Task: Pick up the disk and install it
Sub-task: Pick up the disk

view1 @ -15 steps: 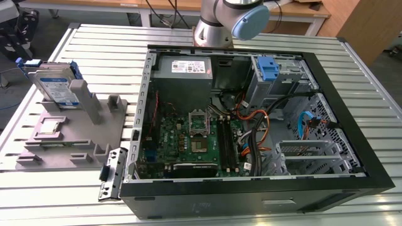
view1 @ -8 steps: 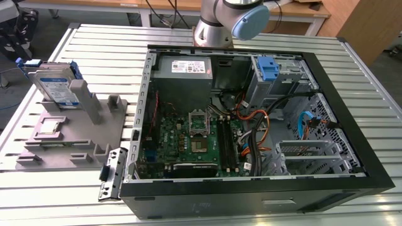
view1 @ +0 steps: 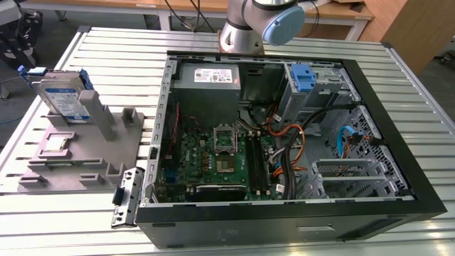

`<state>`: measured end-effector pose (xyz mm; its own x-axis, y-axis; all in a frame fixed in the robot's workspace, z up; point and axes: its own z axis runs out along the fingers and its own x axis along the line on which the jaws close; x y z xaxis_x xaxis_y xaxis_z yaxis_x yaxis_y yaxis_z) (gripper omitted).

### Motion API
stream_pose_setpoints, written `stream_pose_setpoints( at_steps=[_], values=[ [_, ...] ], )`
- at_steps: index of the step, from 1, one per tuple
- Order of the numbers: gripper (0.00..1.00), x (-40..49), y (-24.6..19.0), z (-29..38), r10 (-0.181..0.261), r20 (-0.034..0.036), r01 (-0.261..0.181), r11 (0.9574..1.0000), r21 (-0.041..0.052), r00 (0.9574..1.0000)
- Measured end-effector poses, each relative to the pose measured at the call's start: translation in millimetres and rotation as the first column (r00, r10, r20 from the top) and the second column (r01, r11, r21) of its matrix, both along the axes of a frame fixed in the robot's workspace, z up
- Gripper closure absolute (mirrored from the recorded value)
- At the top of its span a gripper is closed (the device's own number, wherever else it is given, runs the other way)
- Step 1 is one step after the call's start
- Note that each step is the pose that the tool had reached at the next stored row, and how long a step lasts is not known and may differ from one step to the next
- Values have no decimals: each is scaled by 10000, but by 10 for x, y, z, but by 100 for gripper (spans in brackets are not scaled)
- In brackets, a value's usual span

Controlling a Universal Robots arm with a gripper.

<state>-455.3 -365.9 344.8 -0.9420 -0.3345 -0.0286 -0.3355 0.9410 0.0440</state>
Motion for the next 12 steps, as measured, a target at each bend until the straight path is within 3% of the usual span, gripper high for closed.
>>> stream_pose_setpoints(
  at_steps=[12],
  values=[
    [89, -20, 0, -3, 178, 0, -178, 9998, -4, 9998]
  ],
)
